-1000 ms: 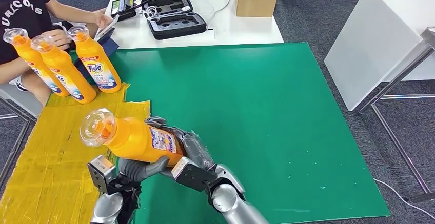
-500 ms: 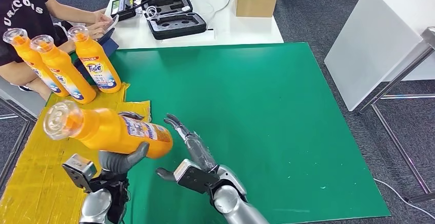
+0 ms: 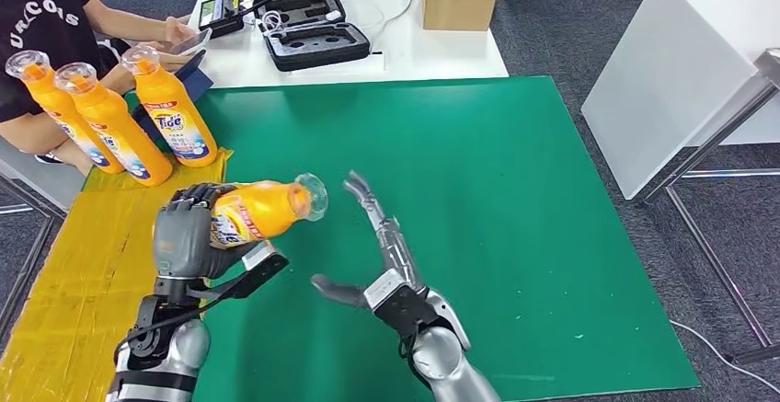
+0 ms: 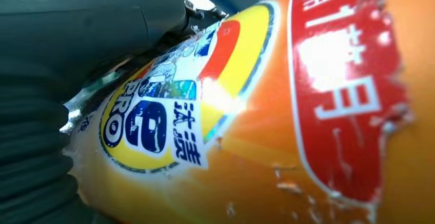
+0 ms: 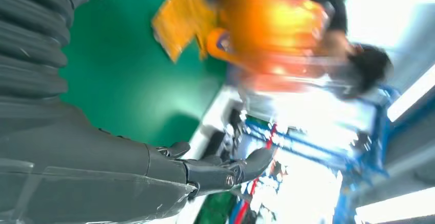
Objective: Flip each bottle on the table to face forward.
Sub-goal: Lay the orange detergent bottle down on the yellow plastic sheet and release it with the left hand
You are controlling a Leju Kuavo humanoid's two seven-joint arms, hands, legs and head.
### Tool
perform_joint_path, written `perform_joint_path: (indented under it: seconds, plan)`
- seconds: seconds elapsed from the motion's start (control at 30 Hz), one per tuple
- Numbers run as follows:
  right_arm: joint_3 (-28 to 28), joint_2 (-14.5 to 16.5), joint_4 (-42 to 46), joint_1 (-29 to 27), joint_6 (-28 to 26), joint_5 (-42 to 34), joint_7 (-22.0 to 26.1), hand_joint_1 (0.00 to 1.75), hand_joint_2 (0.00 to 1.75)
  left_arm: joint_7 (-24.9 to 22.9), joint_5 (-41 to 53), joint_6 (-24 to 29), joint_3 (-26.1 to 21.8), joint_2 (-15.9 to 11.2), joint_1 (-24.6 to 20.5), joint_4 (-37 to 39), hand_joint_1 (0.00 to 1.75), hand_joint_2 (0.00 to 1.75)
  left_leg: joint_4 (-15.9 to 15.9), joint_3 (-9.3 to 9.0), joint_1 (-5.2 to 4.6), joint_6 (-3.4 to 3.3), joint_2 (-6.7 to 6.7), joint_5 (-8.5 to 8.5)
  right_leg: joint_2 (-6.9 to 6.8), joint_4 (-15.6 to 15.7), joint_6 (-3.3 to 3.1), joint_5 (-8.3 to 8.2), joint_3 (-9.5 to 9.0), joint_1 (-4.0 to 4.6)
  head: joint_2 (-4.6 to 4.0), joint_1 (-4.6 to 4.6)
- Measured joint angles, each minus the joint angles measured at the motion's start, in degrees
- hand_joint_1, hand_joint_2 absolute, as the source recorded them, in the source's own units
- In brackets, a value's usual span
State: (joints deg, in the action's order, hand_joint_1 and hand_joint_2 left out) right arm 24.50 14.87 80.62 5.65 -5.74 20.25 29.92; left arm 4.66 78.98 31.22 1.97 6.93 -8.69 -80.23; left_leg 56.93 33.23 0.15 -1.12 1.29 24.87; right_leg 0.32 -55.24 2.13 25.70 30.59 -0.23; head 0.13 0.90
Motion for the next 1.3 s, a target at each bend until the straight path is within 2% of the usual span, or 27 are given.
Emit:
perform_joint_path:
  seconds: [0.07, 0.17, 0.4, 0.53, 0.7, 0.83, 1.03, 1.3]
  plan:
    - [-1.2, -0.3, 2.6, -0.6, 0.4, -1.0, 0.0, 0.00, 1.75, -6.2, 7.4, -3.0, 0.1, -2.3, -3.0, 5.5, 1.75, 1.75, 0.0, -0.01, 0.02, 0.04, -0.03, -0.03, 0.01, 0.0, -0.01, -0.01, 0.01, 0.00, 0.00, 0.01]
    - [-3.1, -0.7, 6.1, -1.3, 1.1, -2.2, 0.0, 0.00, 1.75, -13.9, 9.8, -7.9, 1.5, -5.9, -8.3, 15.5, 1.75, 1.75, 0.0, -0.02, 0.04, 0.08, -0.05, -0.08, 0.02, 0.0, -0.01, -0.03, 0.00, 0.02, 0.00, 0.00]
    - [-5.3, -1.0, 9.8, -1.9, 1.5, -2.6, 0.0, 0.00, 1.75, -20.1, 10.0, -11.7, 5.6, -10.7, -15.3, 29.7, 1.74, 1.75, 0.0, 0.05, 0.02, 0.08, -0.02, -0.08, 0.02, 0.0, 0.00, -0.02, 0.02, 0.01, 0.00, -0.02]
    - [-6.0, -1.0, 10.8, -2.1, 1.3, -2.8, 0.0, 0.00, 1.75, -20.9, 10.0, -11.5, 6.3, -11.9, -18.3, 36.2, 0.00, 1.75, 0.0, 0.07, 0.01, 0.08, 0.00, -0.07, 0.01, 0.0, 0.00, -0.02, 0.01, 0.00, 0.00, -0.01]
    - [-6.2, -1.0, 11.0, -2.3, 1.2, -3.0, 0.0, 0.00, 1.75, -20.2, 9.9, -6.4, 4.4, -12.3, -20.4, 42.0, 0.00, 1.75, 0.0, -0.01, 0.03, 0.08, -0.02, -0.08, 0.01, 0.0, 0.00, -0.03, -0.03, 0.01, 0.00, -0.01]
    - [-6.3, -1.0, 11.0, -2.4, 1.0, -3.1, 0.0, 0.00, 1.75, -18.6, 9.8, -5.1, 2.9, -12.2, -20.9, 43.7, 0.00, 1.75, 0.0, -0.08, 0.04, 0.09, 0.00, -0.08, 0.01, 0.0, -0.01, -0.02, -0.11, 0.02, 0.00, -0.01]
    - [-6.5, -1.0, 11.0, -2.4, 0.6, -3.4, -0.4, 0.00, 1.75, -14.3, 9.9, -1.9, -0.8, -11.3, -19.9, 43.9, 0.00, 1.75, 0.0, -0.07, 0.03, 0.08, 0.01, -0.08, 0.00, 0.0, 0.00, -0.02, -0.12, 0.01, 0.00, -0.01]
    - [-6.9, -1.0, 10.8, -2.4, -1.2, -1.7, -2.7, 0.00, 1.75, -8.1, 7.2, -2.8, -4.4, -9.4, -17.2, 40.3, 0.00, 1.75, 0.0, -0.06, 0.00, 0.08, 0.02, -0.08, 0.00, 0.0, 0.00, -0.02, -0.10, 0.00, 0.00, -0.01]
